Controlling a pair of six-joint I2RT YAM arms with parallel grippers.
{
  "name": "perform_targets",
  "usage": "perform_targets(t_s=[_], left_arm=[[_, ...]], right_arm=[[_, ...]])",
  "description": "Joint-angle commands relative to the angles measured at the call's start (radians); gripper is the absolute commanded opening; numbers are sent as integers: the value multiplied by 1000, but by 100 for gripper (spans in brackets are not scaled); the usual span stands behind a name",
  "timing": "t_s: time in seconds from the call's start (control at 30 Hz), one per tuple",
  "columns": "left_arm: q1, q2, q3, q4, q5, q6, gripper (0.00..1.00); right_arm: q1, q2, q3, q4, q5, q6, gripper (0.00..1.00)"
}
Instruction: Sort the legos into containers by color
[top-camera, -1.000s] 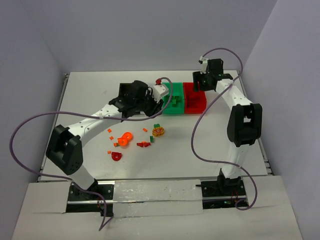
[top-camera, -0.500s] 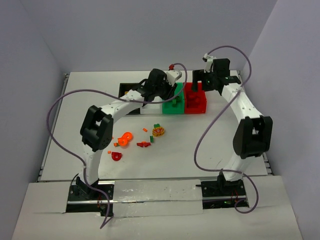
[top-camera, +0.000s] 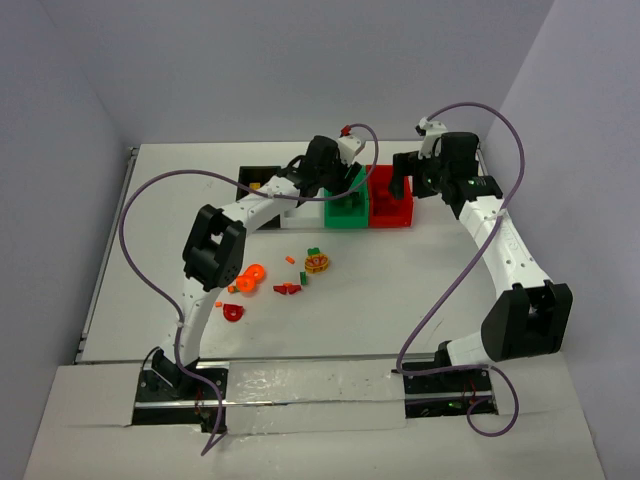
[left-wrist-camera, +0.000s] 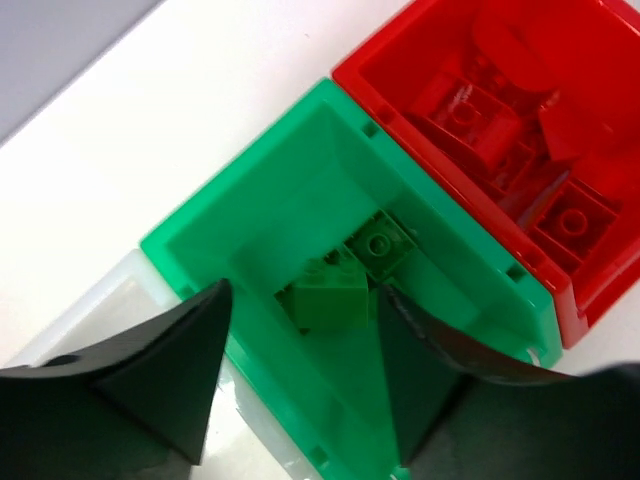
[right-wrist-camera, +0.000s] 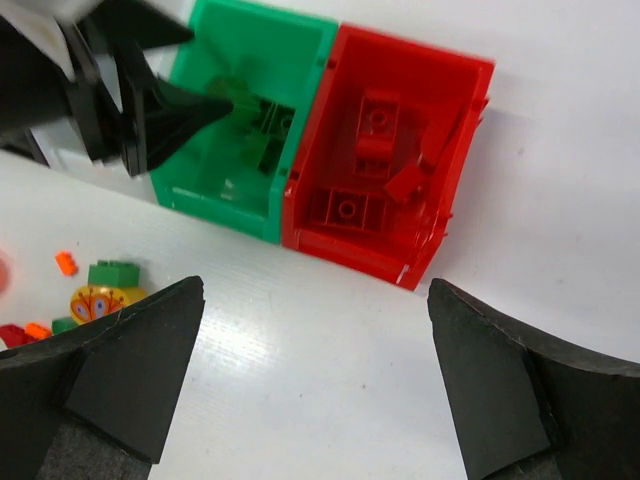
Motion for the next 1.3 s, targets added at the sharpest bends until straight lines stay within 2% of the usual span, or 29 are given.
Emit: perform_targets(t_s=[0.0, 0.13, 0.23, 0.37, 0.4, 0.43, 0.5, 0.63, 0.83, 1.03, 1.27], left_arm=[[10, -33, 86, 23, -31, -2, 74], [24, -105, 122, -27, -16, -11, 77], [66, -255, 76, -88, 72, -52, 77], [157, -451, -53, -171, 264, -83, 77], [177, -536, -142, -180, 306, -87, 77], [197, -542, -199, -187, 345, -90, 77], [247, -684, -350, -209, 439, -97, 76], [292, -872, -584, -235, 400, -139, 74], [314, -1101, -805, -221, 310, -162, 74], [319, -1156, -850, -251, 272, -139, 74], [323, -1155, -842, -252, 272, -134, 74]], right_arm=[[-4, -50, -45, 20, -31, -13, 100], [-1, -74, -68, 22, -48, -24, 100], [11, -94, -80, 2, -90, -57, 100], [93, -88, -86, -36, -137, -154, 97], [120, -82, -85, -47, -134, -176, 97], [149, -76, -85, -48, -134, -193, 96], [260, -31, -70, -65, -110, -221, 92], [379, 76, -8, -89, -80, -167, 89], [509, 272, 90, -110, -33, -8, 79], [578, 460, 277, -208, 69, 143, 80], [622, 540, 307, -231, 194, 197, 80]])
